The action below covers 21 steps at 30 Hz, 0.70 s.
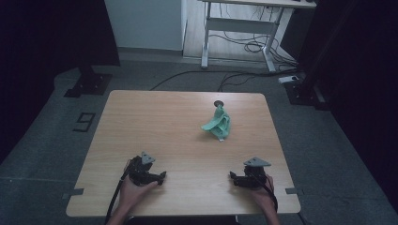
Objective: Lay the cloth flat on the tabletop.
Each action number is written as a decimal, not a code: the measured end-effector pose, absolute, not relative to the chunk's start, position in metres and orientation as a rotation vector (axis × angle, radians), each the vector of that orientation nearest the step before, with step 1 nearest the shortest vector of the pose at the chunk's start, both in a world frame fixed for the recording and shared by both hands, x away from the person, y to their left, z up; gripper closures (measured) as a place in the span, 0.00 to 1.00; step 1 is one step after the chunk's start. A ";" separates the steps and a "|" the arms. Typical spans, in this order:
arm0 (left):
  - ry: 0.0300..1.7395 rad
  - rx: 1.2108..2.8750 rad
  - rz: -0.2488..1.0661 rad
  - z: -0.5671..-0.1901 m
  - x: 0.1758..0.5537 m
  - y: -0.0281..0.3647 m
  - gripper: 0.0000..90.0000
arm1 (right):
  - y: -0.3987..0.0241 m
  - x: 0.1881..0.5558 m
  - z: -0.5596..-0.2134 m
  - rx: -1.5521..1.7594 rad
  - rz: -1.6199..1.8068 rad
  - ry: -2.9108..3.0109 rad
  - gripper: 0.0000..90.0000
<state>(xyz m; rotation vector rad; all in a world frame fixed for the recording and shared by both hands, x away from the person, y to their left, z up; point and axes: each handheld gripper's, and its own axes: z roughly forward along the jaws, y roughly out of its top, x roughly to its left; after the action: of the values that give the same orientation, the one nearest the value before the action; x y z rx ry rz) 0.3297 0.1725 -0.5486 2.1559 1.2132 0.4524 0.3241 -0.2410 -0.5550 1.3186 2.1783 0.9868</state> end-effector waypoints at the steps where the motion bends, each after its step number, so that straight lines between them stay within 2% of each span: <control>1: 1.213 2.156 0.452 -0.549 0.330 0.172 0.01 | -0.241 0.324 -0.555 1.317 0.991 2.179 0.19; 7: 1.215 2.154 0.452 -0.549 0.330 0.173 0.01 | -0.245 0.326 -0.554 1.351 1.027 2.158 0.22; 19: 1.220 2.153 0.452 -0.549 0.330 0.173 0.00 | -0.241 0.330 -0.554 1.333 1.011 2.137 0.24; 21: 1.212 2.142 0.461 -0.548 0.326 0.175 0.03 | -0.240 0.331 -0.553 1.336 1.010 2.130 0.25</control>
<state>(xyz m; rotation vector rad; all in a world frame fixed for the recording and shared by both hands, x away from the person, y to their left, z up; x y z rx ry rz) 0.3262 0.1754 -0.5480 2.1417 1.2125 0.4610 0.3306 -0.2404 -0.5534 1.3362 2.1297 1.0103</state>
